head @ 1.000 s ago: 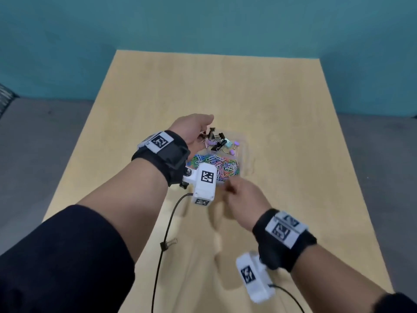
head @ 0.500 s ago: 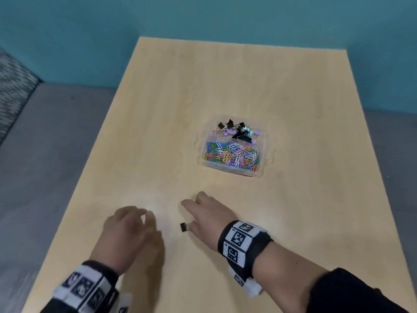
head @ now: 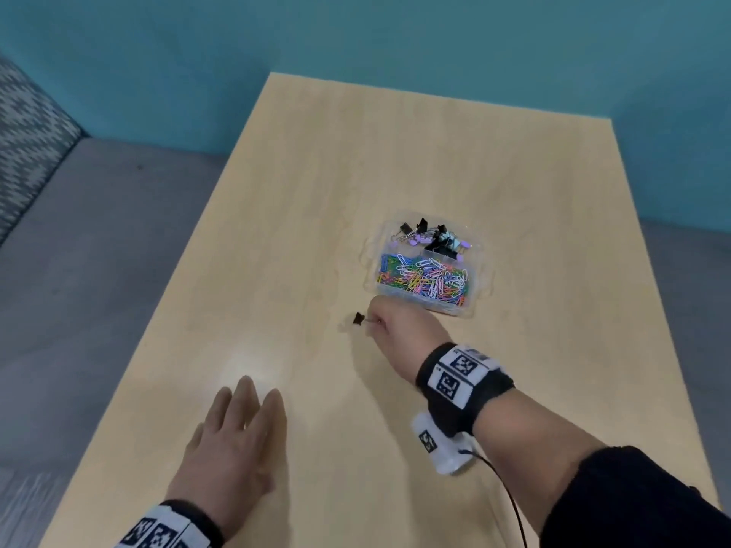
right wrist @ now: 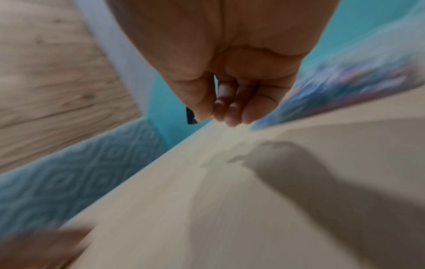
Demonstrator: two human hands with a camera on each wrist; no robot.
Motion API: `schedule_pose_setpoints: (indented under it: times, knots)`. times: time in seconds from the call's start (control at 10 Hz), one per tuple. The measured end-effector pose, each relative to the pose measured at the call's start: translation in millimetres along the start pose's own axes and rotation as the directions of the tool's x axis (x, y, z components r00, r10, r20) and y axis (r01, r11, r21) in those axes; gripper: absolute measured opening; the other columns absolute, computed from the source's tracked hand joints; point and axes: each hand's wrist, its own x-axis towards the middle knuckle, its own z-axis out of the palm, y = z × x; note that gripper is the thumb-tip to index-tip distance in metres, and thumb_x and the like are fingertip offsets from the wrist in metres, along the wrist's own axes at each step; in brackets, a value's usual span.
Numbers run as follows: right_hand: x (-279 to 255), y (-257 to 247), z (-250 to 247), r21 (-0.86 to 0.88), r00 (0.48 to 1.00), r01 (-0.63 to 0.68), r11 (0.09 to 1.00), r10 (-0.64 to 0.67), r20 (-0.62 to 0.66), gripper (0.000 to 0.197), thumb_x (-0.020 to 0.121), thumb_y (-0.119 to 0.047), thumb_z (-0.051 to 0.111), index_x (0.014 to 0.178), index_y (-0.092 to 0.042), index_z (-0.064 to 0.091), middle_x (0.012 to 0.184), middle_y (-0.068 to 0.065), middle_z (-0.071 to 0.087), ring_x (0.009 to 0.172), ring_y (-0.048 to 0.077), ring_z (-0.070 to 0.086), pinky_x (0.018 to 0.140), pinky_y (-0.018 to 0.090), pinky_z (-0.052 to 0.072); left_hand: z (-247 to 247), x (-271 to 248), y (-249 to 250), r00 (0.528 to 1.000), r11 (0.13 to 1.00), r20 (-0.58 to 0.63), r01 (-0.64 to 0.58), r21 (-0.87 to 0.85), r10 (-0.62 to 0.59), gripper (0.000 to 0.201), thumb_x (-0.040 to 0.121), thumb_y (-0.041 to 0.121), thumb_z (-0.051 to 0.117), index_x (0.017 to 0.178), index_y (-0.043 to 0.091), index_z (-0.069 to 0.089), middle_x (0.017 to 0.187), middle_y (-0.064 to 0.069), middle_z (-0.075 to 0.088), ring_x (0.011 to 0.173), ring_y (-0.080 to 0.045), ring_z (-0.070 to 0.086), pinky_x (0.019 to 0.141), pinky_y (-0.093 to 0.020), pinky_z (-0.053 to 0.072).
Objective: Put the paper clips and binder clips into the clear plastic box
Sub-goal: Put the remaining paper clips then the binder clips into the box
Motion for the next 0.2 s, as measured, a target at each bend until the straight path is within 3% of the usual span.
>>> schedule_pose_setpoints:
  times: [0.1, 0.2]
  knots:
    - [30, 37, -49, 0.081, 0.935, -0.251, 0.964, 0.264, -0.237, 0.012, 0.089, -0.017, 0.045, 0.079, -0.019, 0.052, 0.072, 0.002, 0.059, 0.066, 0.025, 0.056, 0.058, 0.034, 0.047, -2, 4, 1, 0.999, 1.0, 0.038, 0.013, 0.022, -0.014, 0.109, 0.07, 0.041, 0.067, 0.142, 0.041, -0.015, 0.155, 0.0, -0.023, 0.144, -0.027, -0.014, 0.116, -0.039, 0.02]
    - [55, 59, -79, 0.204, 0.87, -0.358, 0.911, 0.405, -0.281, 0.011, 0.087, -0.018, 0.048, 0.091, -0.018, 0.058, 0.086, 0.005, 0.064, 0.075, 0.028, 0.061, 0.067, 0.037, 0.053, -1, 6, 1, 0.998, 0.998, 0.044, 0.048, -0.028, -0.047, 0.111, 0.065, 0.042, 0.07, 0.144, 0.043, -0.008, 0.157, 0.002, -0.018, 0.144, -0.025, -0.011, 0.115, -0.038, 0.023]
